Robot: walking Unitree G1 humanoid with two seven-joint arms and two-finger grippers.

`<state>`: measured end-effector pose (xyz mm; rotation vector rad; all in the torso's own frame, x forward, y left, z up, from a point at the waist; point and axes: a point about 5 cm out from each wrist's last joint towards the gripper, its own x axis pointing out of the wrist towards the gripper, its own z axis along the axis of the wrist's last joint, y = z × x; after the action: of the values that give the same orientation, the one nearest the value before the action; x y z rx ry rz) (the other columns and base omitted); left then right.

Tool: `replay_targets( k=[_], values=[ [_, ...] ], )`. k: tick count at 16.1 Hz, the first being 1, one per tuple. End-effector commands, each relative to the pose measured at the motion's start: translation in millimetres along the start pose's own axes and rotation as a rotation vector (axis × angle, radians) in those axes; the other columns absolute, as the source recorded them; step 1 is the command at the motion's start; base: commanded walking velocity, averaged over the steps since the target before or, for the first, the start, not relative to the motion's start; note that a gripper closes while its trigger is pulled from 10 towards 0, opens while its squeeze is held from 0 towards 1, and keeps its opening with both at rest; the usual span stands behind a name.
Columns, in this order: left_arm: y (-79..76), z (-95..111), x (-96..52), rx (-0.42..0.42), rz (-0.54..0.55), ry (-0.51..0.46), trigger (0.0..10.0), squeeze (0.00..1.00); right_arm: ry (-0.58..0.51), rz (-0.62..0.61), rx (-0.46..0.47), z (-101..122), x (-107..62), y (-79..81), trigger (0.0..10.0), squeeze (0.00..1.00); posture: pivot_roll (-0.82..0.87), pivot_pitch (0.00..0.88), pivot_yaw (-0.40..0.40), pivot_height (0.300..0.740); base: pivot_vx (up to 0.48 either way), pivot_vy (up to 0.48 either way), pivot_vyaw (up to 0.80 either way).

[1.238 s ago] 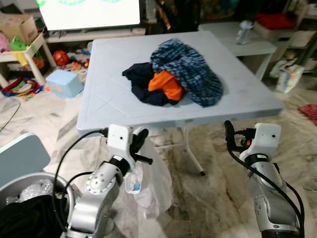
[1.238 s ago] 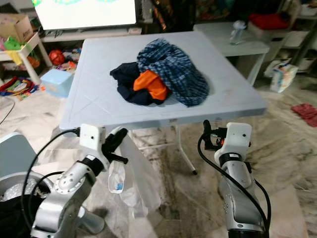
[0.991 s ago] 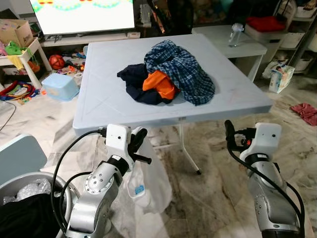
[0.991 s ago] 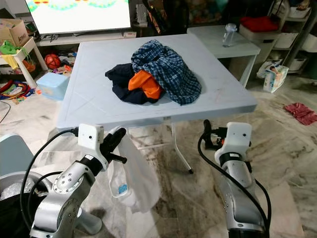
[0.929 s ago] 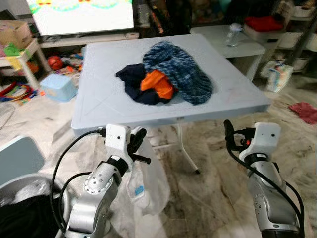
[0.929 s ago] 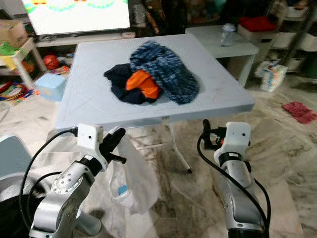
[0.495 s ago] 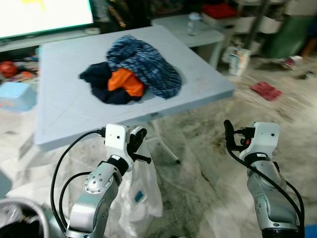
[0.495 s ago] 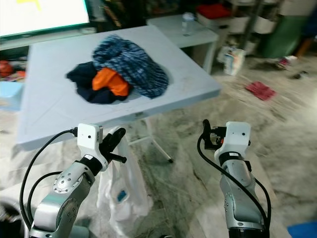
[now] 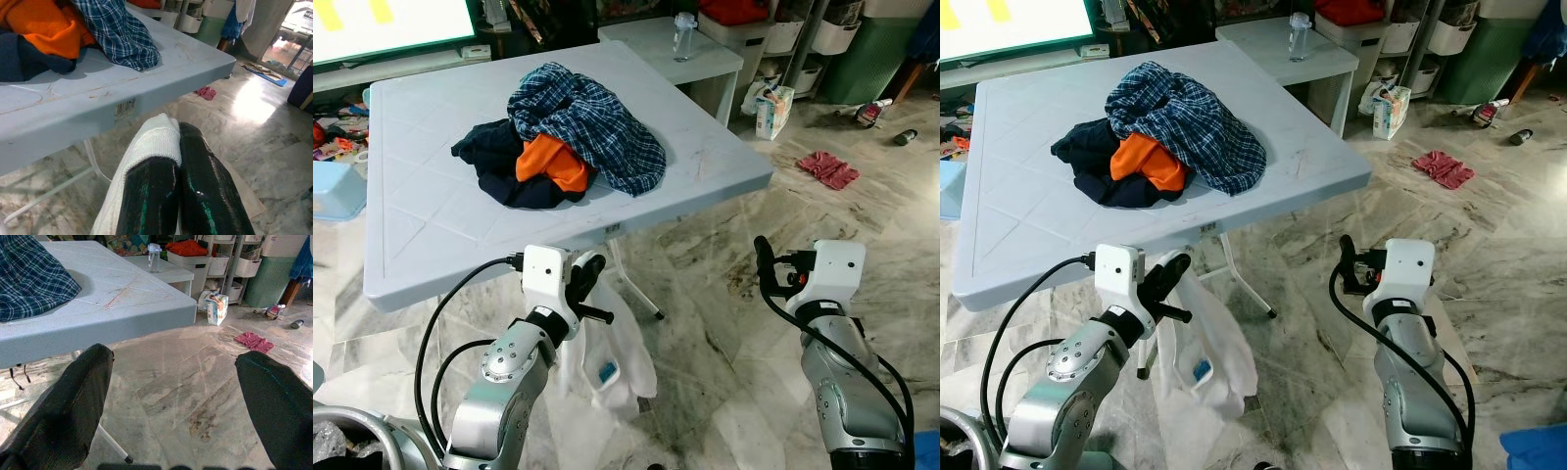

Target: Hang hanger

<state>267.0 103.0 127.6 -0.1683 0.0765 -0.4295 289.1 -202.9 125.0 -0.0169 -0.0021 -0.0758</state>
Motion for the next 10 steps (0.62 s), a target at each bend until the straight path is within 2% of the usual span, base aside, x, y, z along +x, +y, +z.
replay_targets(
  k=[1, 3, 4, 10],
  values=[
    [-2.4, 4.4, 1.0, 0.007, -0.022, -0.014, 10.0, 0.0, -0.006, -0.006, -0.005, 1.6, 1.3, -1.3, 10.0, 0.0, 0.0, 0.054, -0.008, 0.74, 0.0, 0.0, -0.8],
    [-2.9, 4.7, 0.8, 0.005, -0.03, -0.015, 10.0, 0.0, -0.008, -0.006, -0.004, 1.7, 1.2, -1.2, 10.0, 0.0, 0.0, 0.054, -0.007, 0.74, 0.0, 0.0, -0.8],
    [-2.8, 4.6, 0.6, 0.008, -0.031, -0.013, 10.0, 0.0, -0.009, -0.006, -0.002, 1.7, 1.1, -1.2, 10.0, 0.0, 0.0, 0.055, -0.007, 0.74, 0.0, 0.0, 0.0],
    [-2.9, 3.6, -0.6, 0.014, -0.039, -0.007, 10.0, 0.0, -0.007, -0.011, -0.001, 0.8, 0.0, -1.7, 10.0, 0.0, 0.0, 0.059, -0.006, 0.74, 0.0, -0.289, 0.0]
  ],
)
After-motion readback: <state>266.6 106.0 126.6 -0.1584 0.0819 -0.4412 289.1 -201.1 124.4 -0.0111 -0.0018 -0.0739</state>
